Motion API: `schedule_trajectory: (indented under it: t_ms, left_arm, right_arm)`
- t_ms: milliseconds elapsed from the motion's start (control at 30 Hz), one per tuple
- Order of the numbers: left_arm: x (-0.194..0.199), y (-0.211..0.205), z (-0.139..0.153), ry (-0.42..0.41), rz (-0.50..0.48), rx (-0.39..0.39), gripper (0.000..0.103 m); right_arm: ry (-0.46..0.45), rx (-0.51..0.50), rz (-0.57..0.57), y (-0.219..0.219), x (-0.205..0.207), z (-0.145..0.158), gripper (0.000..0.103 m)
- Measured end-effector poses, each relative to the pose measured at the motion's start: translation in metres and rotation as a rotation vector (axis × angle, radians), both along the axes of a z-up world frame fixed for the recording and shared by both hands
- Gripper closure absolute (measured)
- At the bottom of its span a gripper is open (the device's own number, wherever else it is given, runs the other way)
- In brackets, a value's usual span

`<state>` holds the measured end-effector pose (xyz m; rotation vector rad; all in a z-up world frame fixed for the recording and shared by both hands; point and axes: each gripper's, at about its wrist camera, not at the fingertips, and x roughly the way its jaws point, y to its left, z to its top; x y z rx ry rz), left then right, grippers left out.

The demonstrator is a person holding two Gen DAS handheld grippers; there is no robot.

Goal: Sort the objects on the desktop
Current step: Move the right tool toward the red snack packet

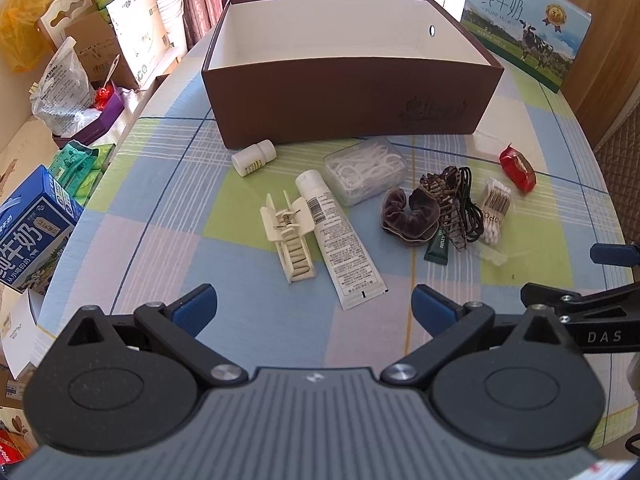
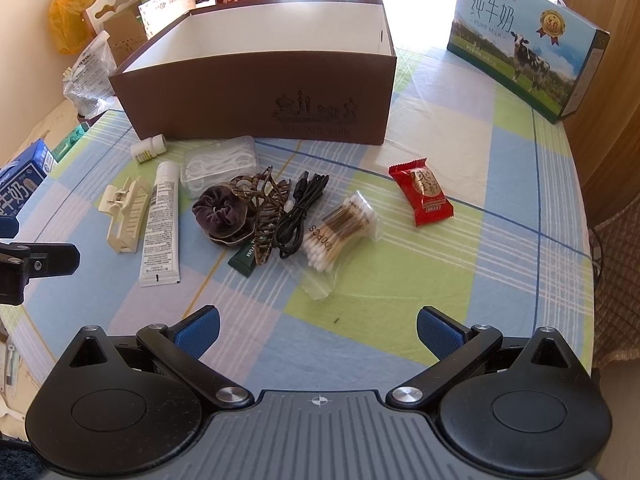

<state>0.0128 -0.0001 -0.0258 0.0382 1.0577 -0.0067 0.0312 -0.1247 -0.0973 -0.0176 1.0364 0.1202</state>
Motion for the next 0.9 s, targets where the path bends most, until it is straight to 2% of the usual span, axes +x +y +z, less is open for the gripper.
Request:
schedule_trajectory:
  t_ms: [200,467,633,667,900]
  left_arm:
    - [0.009,0.005,-0.007,0.000,0.008,0.008,0.001]
    - [0.021,0.015,-0.018,-0.008,0.018,-0.007,0.001]
    - [0.028,0.017,-0.024,-0.039,0.011,-0.007,0.001]
    - [0.030,0.017,-0.025,-0.047,0.010,-0.006,0.001]
    - [0.047,0.020,-0.036,-0.090,0.006,0.014,0.001]
  right_arm:
    - [-0.003,0.035,-0.041,-0.016,0.007,-0.003,0.002]
    - [-0.026,0.029,-0.071,-0.038,0.014,-0.011,0.002]
    - [-0.078,0.008,-0.077,-0.052,0.019,-0.017,0.003]
    - [-0.094,-0.001,-0.075,-0.055,0.020,-0.018,0.004]
    - [-0.157,0.010,-0.040,-0.075,0.033,-0.029,0.038]
